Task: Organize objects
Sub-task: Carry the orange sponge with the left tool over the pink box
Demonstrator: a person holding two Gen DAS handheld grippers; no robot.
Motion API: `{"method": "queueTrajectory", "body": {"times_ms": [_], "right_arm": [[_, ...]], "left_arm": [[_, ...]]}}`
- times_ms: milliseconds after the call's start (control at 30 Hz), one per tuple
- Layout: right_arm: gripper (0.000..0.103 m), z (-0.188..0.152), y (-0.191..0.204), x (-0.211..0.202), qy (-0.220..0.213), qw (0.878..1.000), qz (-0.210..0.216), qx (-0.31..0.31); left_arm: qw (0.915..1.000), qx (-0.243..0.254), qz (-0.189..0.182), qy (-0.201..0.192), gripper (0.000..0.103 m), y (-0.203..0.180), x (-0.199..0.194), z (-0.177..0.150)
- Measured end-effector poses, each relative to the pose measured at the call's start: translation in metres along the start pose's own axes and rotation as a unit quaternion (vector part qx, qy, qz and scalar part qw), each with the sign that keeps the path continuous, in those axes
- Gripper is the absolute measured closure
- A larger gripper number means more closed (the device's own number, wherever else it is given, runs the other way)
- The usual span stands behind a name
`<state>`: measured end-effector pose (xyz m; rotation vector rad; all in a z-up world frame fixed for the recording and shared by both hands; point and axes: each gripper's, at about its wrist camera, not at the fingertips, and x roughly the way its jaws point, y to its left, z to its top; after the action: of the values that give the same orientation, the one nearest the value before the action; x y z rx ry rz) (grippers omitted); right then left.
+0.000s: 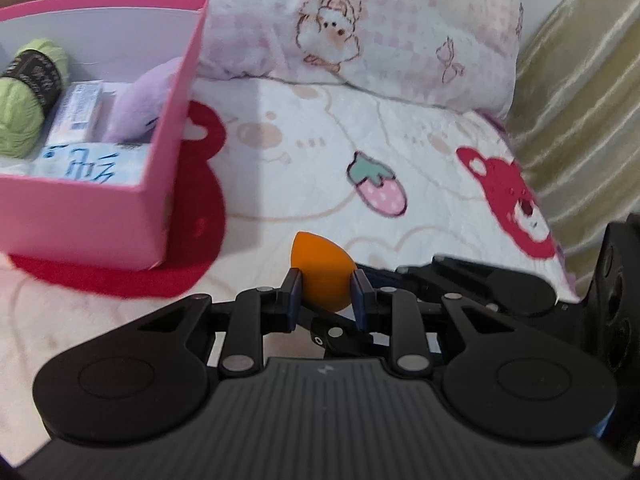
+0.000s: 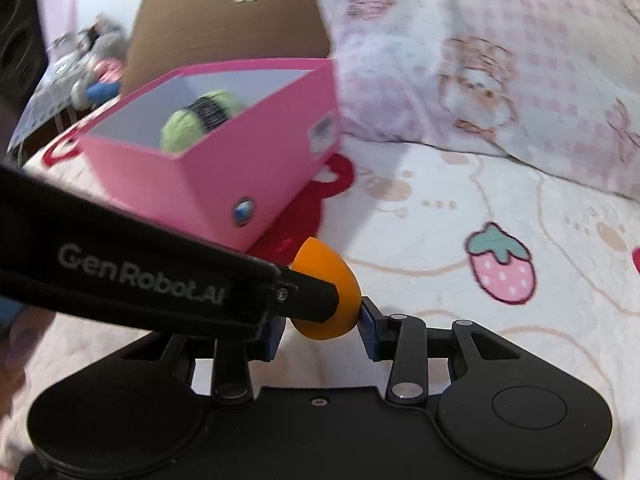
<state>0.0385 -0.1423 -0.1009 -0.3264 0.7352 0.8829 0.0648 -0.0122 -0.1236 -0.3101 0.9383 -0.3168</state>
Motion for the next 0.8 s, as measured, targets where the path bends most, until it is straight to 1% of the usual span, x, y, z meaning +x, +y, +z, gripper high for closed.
{"method": "queueTrajectory", "body": {"times_ms": [67, 167, 300, 433, 533, 633, 733, 800], "right_arm": [[0.058, 0.003, 0.008, -0.006, 0.003, 1.0, 0.003, -0.012], [0.058, 0.008, 0.015, -0.017, 0.009, 1.0, 0.015, 0.003], [0.058, 0.01, 0.032, -0.027, 0.014, 1.0, 0.011, -0.007], [0.058, 0.013, 0.049, -0.034, 0.03, 0.999, 0.006, -0.014], [0.058, 0.019, 0.06, -0.039, 0.049, 0.998, 0.021, -0.015], [0.058, 0.028, 0.068, -0.048, 0.057, 0.998, 0.038, -0.014], [0.058, 0.038, 0.076, -0.057, 0.06, 0.997, 0.055, -0.01], [0.058, 0.044, 0.084, -0.062, 0.058, 0.997, 0.058, -0.016]], "left_arm": [[0.9999, -0.009, -0.009, 0.002, 0.078, 0.004, -0.012, -0.002], [0.9995, -0.022, -0.024, 0.001, 0.078, 0.01, -0.031, -0.004], [0.9994, -0.025, -0.026, 0.001, 0.078, 0.013, -0.048, -0.01], [0.999, -0.033, -0.03, 0.007, 0.078, 0.019, -0.063, -0.015], [0.998, -0.049, -0.031, 0.023, 0.078, 0.028, -0.076, -0.014], [0.9976, -0.046, -0.036, 0.036, 0.078, 0.034, -0.093, -0.01], [0.9975, -0.046, -0.037, 0.039, 0.078, 0.038, -0.112, -0.006], [0.998, -0.041, -0.032, 0.036, 0.078, 0.038, -0.123, -0.005]]}}
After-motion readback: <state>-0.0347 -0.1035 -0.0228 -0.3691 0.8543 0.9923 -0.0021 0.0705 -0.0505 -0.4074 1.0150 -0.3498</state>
